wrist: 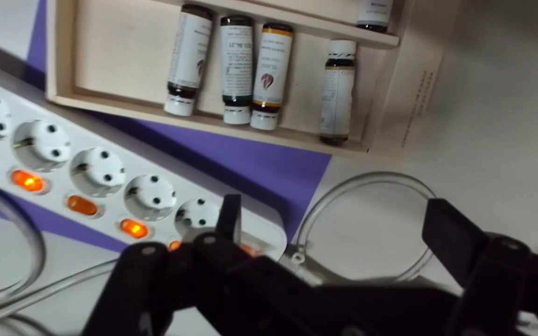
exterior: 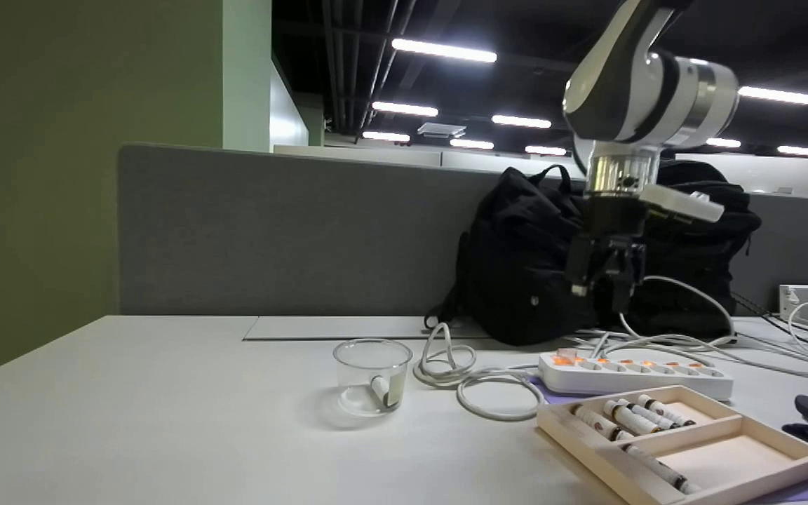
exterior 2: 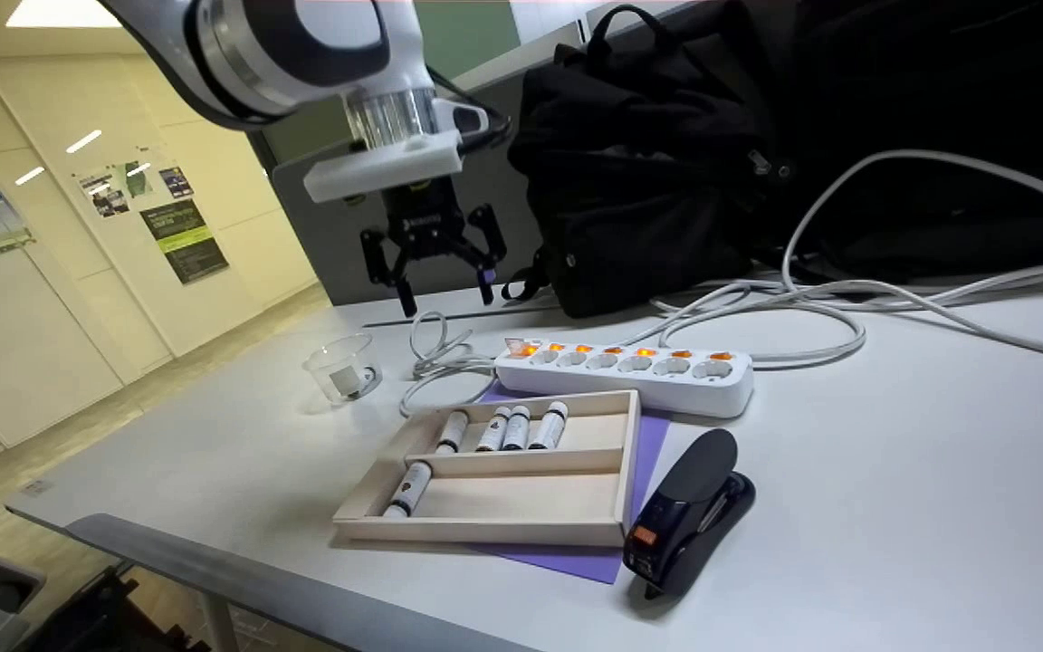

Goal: Pick up one small bottle from the wooden tray and put it in the glass bowl.

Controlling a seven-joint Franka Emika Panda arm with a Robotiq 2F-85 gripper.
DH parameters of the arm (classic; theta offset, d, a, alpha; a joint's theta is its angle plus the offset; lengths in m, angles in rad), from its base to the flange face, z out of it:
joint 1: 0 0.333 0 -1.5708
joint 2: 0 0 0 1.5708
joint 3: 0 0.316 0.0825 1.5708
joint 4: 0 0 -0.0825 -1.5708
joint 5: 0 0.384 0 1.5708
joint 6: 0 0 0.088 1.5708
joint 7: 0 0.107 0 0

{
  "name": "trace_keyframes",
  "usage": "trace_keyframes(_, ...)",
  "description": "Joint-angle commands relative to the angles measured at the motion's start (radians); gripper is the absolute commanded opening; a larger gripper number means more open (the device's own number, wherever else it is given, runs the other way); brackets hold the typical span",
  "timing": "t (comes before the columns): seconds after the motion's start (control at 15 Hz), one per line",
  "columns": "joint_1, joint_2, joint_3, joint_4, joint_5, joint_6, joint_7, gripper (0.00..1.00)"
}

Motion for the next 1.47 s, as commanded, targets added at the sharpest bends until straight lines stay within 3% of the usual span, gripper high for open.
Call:
trace_keyframes(0.0, -0.044, 0.188, 0.049, 0.133, -0.019, -0.054, 0.014, 1.0)
trace_keyframes(0.07, -0.054, 0.225, 0.057, 0.153, -0.029, -0.062, 0.02, 1.0)
trace_keyframes(0.13, -0.063, 0.254, 0.064, 0.17, -0.033, -0.078, 0.022, 0.75)
trace_keyframes(0.27, -0.081, 0.293, 0.08, 0.197, -0.036, -0.122, 0.02, 0.68)
trace_keyframes(0.8, -0.117, 0.33, 0.113, 0.238, -0.029, -0.264, 0.011, 0.1)
trace_keyframes(0.93, -0.116, 0.338, 0.115, 0.237, -0.032, -0.269, 0.01, 0.0)
trace_keyframes(1.0, -0.116, 0.345, 0.118, 0.238, -0.031, -0.27, 0.008, 0.0)
trace_keyframes(1.07, -0.113, 0.353, 0.118, 0.239, -0.035, -0.271, 0.011, 0.26)
trace_keyframes(1.2, -0.111, 0.37, 0.12, 0.241, -0.04, -0.274, 0.014, 0.29)
trace_keyframes(1.4, -0.108, 0.386, 0.122, 0.249, -0.046, -0.282, 0.019, 0.47)
